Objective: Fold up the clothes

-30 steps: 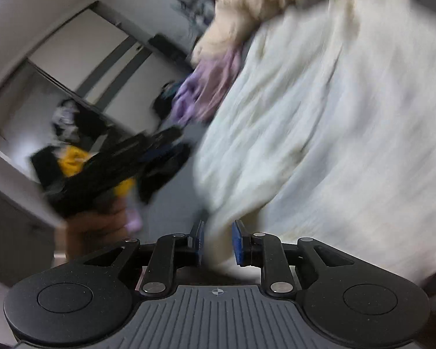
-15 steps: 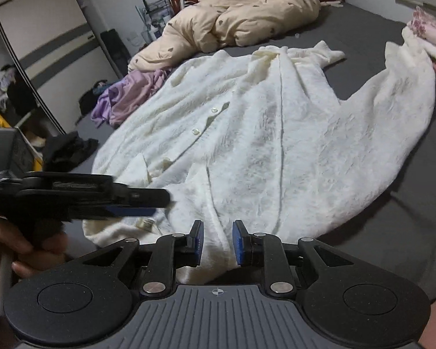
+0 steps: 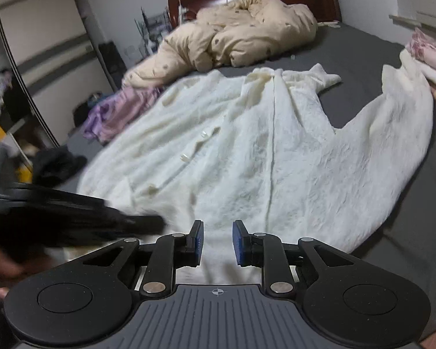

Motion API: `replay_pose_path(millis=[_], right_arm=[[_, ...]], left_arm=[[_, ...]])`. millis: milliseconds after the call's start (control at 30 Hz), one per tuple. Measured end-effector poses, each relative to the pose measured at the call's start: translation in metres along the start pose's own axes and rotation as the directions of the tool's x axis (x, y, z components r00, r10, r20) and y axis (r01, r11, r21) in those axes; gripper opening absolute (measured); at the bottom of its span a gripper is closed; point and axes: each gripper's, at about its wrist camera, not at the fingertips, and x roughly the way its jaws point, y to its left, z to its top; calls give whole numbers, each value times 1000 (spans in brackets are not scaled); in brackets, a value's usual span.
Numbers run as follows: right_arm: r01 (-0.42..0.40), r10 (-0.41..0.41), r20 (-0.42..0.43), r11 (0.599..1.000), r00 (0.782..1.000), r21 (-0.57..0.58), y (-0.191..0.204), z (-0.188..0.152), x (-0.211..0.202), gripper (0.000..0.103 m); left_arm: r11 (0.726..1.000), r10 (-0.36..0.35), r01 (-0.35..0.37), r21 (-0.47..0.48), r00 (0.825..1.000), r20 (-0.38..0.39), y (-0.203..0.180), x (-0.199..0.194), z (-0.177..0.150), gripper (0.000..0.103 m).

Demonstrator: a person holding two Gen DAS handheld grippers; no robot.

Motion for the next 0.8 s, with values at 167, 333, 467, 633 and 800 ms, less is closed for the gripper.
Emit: replay_pose_path(millis=[167,333,467,633,800], right_arm=[[-59,51,-124,996,991,-61,16,-6,27,22],[-76,58,-132,988,990,-136,34,-11,25,22],[-50,27,-172,990,985,-134,31,-16,29,22],[-61,45,-151,993,988,-103,20,-13,15,22],[76,-75,-23,996,997,49,-35,9,-11,23]], left_arm=[[993,38,-46,106,997,74,-9,-29,3,6],[976,56,-78,203,992,113,-16,-45,2,7],[978,169,-169,120,986,12,3,-20,3,7],[979,203,-202,37,978,-39,20,-7,0,12],[985,169,-168,38,985,-27,22,-11,0,18]])
